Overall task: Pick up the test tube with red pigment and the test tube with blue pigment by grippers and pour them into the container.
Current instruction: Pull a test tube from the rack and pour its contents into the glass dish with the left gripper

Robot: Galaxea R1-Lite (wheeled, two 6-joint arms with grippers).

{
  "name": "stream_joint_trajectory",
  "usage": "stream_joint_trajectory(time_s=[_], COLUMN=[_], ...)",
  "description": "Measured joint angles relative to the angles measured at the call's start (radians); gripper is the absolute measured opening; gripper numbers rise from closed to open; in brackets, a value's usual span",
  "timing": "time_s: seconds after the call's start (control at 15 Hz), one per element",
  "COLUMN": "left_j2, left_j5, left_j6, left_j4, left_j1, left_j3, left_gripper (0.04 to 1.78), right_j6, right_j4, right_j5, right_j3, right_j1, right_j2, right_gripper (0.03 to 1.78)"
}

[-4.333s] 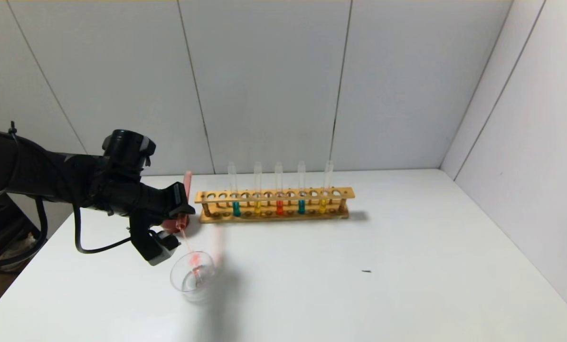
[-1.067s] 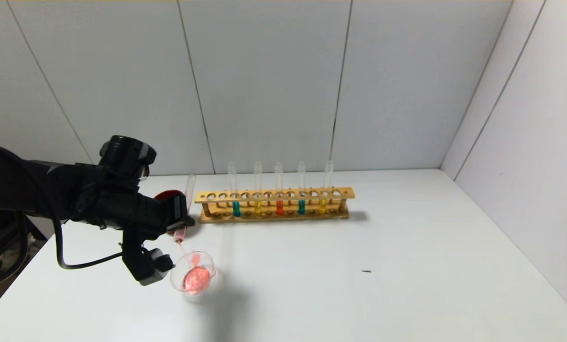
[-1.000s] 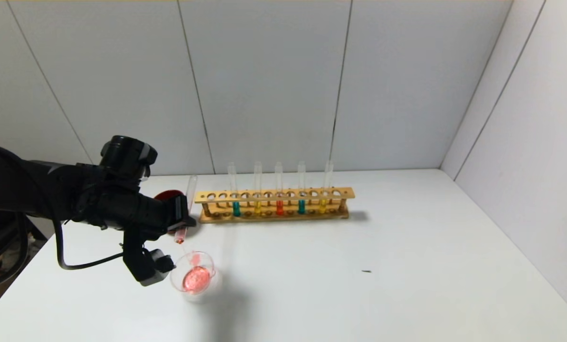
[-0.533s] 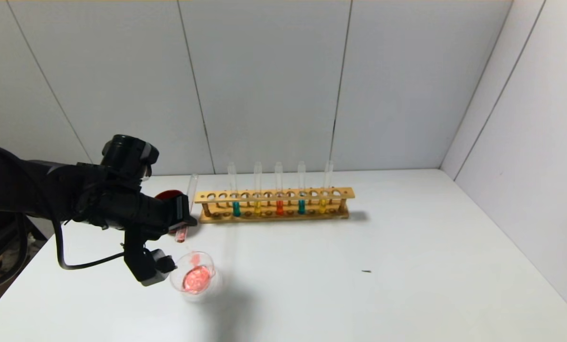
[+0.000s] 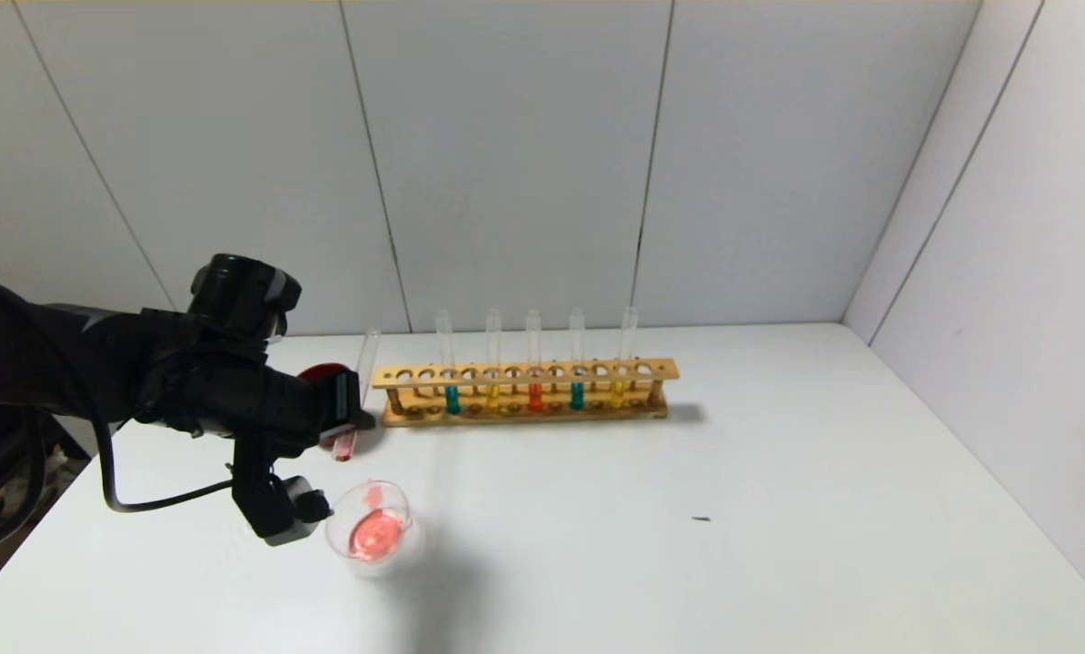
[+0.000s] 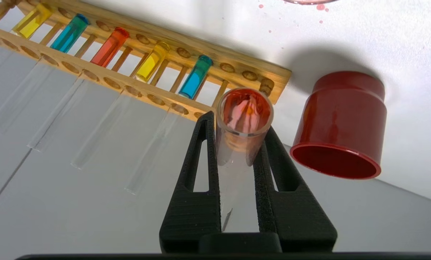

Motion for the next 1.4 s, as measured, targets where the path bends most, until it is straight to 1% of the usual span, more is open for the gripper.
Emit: stream_joint_trajectory(time_s=[0.53, 0.73, 1.07, 1.2, 1.4], left_j2=[-0.007, -0.008, -0.020, -0.030, -0.043], left_j5=[0.019, 0.017, 0.020, 0.040, 0.046], left_j6=[0.023, 0.023, 0.024, 0.023, 0.030], left_j4=[-0.005, -0.047, -0.054, -0.055, -0.055], left_j1=[0.000, 0.000, 0.000, 0.000, -0.001], left_j3=[0.007, 0.017, 0.033, 0.043, 0.054], left_gripper=[0.32, 0.32, 0.32, 0.32, 0.32], right_j6=[0.000, 0.000, 0.000, 0.000, 0.000], right_j4=[0.000, 0.000, 0.000, 0.000, 0.000], right_j5=[0.000, 0.000, 0.000, 0.000, 0.000], right_j3=[0.000, 0.000, 0.000, 0.000, 0.000], right_j1=[0.000, 0.000, 0.000, 0.000, 0.000], right_j2=[0.000, 0.000, 0.000, 0.000, 0.000], right_gripper=[1.75, 1.75, 1.75, 1.75, 1.75])
